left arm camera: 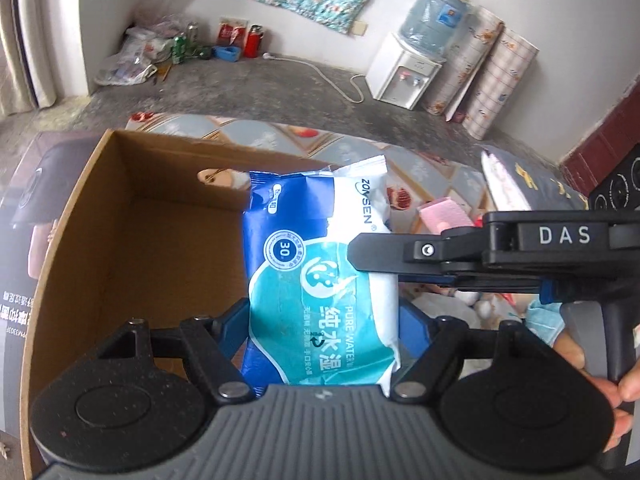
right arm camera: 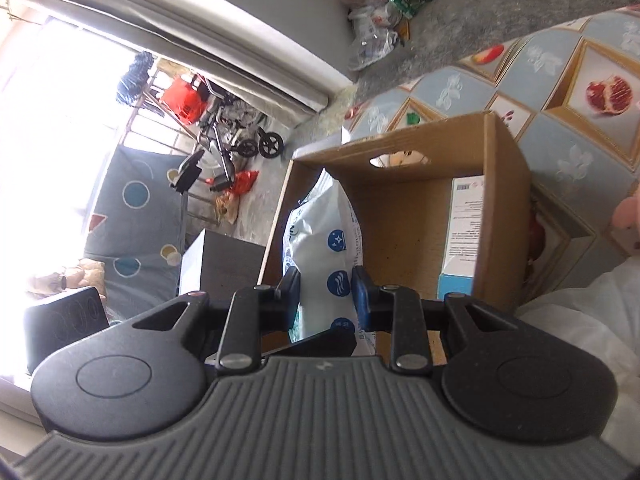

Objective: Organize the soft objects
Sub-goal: 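Carry the wet-wipes pack with the left tool into the cardboard box and release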

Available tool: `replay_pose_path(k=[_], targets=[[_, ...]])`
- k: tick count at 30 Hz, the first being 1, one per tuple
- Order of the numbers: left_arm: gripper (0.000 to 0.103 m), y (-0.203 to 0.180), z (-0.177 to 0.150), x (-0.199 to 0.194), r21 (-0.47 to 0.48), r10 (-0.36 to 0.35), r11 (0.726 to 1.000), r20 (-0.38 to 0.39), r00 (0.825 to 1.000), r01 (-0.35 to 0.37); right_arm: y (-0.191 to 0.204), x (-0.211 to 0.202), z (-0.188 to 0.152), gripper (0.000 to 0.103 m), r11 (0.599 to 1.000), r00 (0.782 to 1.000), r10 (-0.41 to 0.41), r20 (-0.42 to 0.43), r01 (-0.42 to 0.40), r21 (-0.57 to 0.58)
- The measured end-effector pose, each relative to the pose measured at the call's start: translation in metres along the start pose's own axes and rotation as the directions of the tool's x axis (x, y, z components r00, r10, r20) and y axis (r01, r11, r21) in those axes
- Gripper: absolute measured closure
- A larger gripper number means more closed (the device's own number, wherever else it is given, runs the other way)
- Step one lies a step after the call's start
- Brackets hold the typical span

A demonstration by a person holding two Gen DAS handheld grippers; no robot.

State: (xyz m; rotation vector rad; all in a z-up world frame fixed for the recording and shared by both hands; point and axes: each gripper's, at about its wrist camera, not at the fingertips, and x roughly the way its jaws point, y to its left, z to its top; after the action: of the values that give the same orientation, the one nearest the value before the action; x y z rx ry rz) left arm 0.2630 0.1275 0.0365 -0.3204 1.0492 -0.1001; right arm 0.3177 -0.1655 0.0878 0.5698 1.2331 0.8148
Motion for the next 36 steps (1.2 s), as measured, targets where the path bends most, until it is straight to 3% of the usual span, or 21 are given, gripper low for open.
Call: replay_pose_path(k=[4, 8, 12, 15, 25, 30, 36], targets=[[0.026, 0.048, 0.011, 0.028, -0.071, 0.0, 0.997, -0.048, 0.999, -0.003, 0.001, 0.057, 0.013, 0.076, 0.999, 0.998, -0.043, -0.055, 0.045, 0.024], [0.026, 0.072, 0.025, 0.059, -0.084, -0.007, 0.996, -0.077, 0.997, 0.0, -0.01, 0.095, 0.032, 0.075, 0.994, 0.992, -0.101, -0.076, 0.103, 0.023], [0.026, 0.083, 0.027, 0.095, -0.082, 0.039, 0.995, -0.137, 0.99, -0.051, -0.019, 0.11, 0.044, 0.074, 0.98, 0.979, -0.197, -0.061, 0.194, -0.044], [0.026, 0.086, 0.026, 0.116, -0.077, 0.054, 0.995, -0.177, 0.983, -0.068, -0.026, 0.109, 0.052, 0.074, 0.975, 0.975, -0.216, -0.054, 0.212, -0.069], [0.025, 0.083, 0.033, 0.133, -0.098, 0.052, 0.993, -0.174, 0.983, -0.07, -0.014, 0.074, 0.055, 0.074, 0.977, 0.987, -0.163, 0.003, 0.162, -0.136], [0.022, 0.079, 0.036, 0.137, -0.139, 0.063, 0.987, -0.144, 0.988, -0.083, -0.018, 0.036, 0.046, 0.074, 0.983, 0.991, -0.125, 0.047, 0.131, -0.128], [0.022, 0.079, 0.042, 0.135, -0.202, 0.081, 0.974, -0.096, 0.992, -0.099, -0.036, -0.013, 0.033, 0.074, 0.982, 0.984, -0.14, 0.112, 0.152, -0.111]])
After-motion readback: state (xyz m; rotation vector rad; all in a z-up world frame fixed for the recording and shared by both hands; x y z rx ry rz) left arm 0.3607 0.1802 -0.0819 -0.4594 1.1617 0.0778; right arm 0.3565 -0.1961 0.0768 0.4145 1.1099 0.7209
